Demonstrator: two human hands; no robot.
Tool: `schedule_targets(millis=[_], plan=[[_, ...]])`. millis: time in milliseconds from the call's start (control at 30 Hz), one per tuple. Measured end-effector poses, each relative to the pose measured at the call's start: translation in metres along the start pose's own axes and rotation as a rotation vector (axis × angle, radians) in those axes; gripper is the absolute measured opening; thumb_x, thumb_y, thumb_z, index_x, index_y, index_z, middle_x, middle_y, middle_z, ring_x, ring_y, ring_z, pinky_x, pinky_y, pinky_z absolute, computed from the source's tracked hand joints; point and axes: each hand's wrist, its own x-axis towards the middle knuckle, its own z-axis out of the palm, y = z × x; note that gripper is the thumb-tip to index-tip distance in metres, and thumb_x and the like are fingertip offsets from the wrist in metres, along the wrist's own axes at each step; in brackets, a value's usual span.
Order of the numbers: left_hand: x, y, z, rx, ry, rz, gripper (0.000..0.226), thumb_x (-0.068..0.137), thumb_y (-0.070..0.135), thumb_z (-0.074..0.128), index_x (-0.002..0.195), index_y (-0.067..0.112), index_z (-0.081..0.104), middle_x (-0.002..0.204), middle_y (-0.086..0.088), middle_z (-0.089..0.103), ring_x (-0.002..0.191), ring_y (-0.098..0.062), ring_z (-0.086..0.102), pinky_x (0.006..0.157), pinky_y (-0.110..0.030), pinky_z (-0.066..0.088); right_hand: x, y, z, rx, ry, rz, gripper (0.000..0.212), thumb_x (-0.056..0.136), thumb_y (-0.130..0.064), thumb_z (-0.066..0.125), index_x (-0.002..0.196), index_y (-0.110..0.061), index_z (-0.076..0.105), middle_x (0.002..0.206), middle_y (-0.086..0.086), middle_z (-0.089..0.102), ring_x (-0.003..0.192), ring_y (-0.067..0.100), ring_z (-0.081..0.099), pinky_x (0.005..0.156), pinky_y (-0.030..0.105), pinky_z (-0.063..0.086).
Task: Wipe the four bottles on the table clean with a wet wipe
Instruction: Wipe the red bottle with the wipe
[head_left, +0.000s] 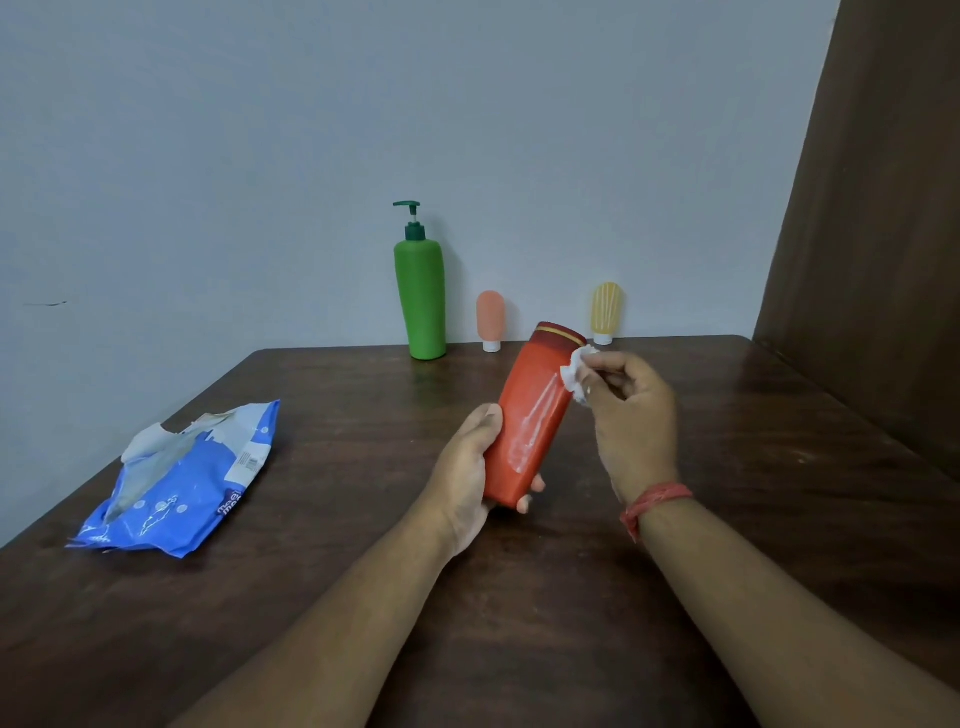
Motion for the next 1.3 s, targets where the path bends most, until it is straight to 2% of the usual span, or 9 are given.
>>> schedule_targets(millis=[167, 333, 500, 600, 667, 833, 967, 1133, 1300], plan=[[0.001, 0.003, -0.004, -0.097, 0.074, 0.01, 0.033, 0.107, 0.04, 0.039, 0.128, 0.022, 0.056, 0.102, -0.016, 0.065, 0.064, -0.026, 0.064, 0.049, -0.031, 0.045, -0.015, 0.003, 0.005, -0.284, -0.256, -0.232, 0.015, 0.087, -0.004, 0.069, 0.093, -0.017, 0.072, 0.1, -0.014, 0.063, 0.096, 0.003, 0.062, 0.084, 0.022, 0.054], [-0.001, 0.002, -0.002, -0.008, 0.03, 0.032, 0.03, 0.107, 0.039, 0.039, 0.126, 0.021, 0.054, 0.101, -0.016, 0.066, 0.066, -0.028, 0.064, 0.051, -0.034, 0.045, -0.005, -0.001, 0.003, -0.278, -0.087, -0.256, 0.021, 0.085, -0.005, 0.07, 0.087, -0.025, 0.07, 0.092, -0.02, 0.062, 0.094, 0.001, 0.061, 0.081, 0.022, 0.053], [0.001, 0.003, -0.004, -0.018, 0.075, 0.051, 0.033, 0.108, 0.038, 0.038, 0.127, 0.016, 0.054, 0.093, -0.013, 0.067, 0.062, -0.027, 0.062, 0.049, -0.032, 0.042, -0.016, 0.002, 0.003, -0.407, -0.275, -0.397, 0.016, 0.082, 0.0, 0.071, 0.084, -0.015, 0.072, 0.088, -0.01, 0.062, 0.087, 0.003, 0.061, 0.076, 0.023, 0.051], [0.0, 0.0, -0.001, 0.062, 0.023, 0.064, 0.031, 0.107, 0.039, 0.039, 0.124, 0.017, 0.053, 0.1, -0.017, 0.065, 0.065, -0.029, 0.063, 0.049, -0.033, 0.045, -0.007, -0.005, 0.001, -0.365, -0.122, -0.389, 0.02, 0.083, 0.001, 0.068, 0.08, -0.019, 0.068, 0.087, -0.017, 0.06, 0.089, -0.002, 0.059, 0.077, 0.013, 0.046], [-0.001, -0.001, 0.0, 0.099, 0.004, 0.063, 0.031, 0.107, 0.04, 0.04, 0.124, 0.017, 0.052, 0.104, -0.019, 0.064, 0.066, -0.03, 0.064, 0.047, -0.032, 0.046, -0.003, -0.005, -0.002, -0.365, -0.068, -0.369, 0.016, 0.085, -0.002, 0.068, 0.088, -0.017, 0.07, 0.094, -0.011, 0.063, 0.093, 0.002, 0.06, 0.081, 0.018, 0.048], [-0.001, 0.001, -0.001, 0.116, 0.033, 0.097, 0.03, 0.108, 0.037, 0.038, 0.117, 0.013, 0.054, 0.097, -0.015, 0.064, 0.062, -0.028, 0.062, 0.046, -0.03, 0.043, -0.012, 0.002, 0.0, -0.537, -0.316, -0.56, 0.018, 0.087, 0.0, 0.065, 0.098, -0.012, 0.072, 0.1, -0.004, 0.061, 0.094, 0.003, 0.054, 0.084, 0.006, 0.037], [-0.001, -0.002, 0.002, 0.207, 0.007, 0.082, 0.027, 0.107, 0.039, 0.04, 0.117, 0.019, 0.055, 0.103, -0.019, 0.065, 0.066, -0.031, 0.065, 0.046, -0.031, 0.047, 0.001, 0.002, -0.005, -0.59, -0.11, -0.484, 0.019, 0.092, -0.006, 0.062, 0.107, -0.012, 0.071, 0.109, 0.0, 0.061, 0.103, 0.018, 0.058, 0.088, 0.024, 0.045], [0.0, -0.001, 0.0, 0.202, 0.04, 0.081, 0.029, 0.107, 0.041, 0.041, 0.118, 0.019, 0.056, 0.105, -0.019, 0.066, 0.067, -0.032, 0.065, 0.047, -0.031, 0.046, -0.006, 0.0, -0.005, -0.738, -0.365, -0.716, 0.023, 0.088, 0.0, 0.066, 0.109, -0.007, 0.071, 0.103, 0.004, 0.062, 0.101, 0.014, 0.051, 0.09, 0.017, 0.034], [0.0, -0.004, 0.002, 0.315, 0.043, 0.109, 0.026, 0.106, 0.043, 0.04, 0.114, 0.025, 0.058, 0.107, -0.02, 0.065, 0.068, -0.031, 0.068, 0.048, -0.033, 0.048, 0.002, -0.003, -0.006, -0.789, -0.17, -0.613, 0.027, 0.088, 0.004, 0.063, 0.112, -0.005, 0.07, 0.108, 0.01, 0.061, 0.104, 0.023, 0.052, 0.088, 0.033, 0.047]])
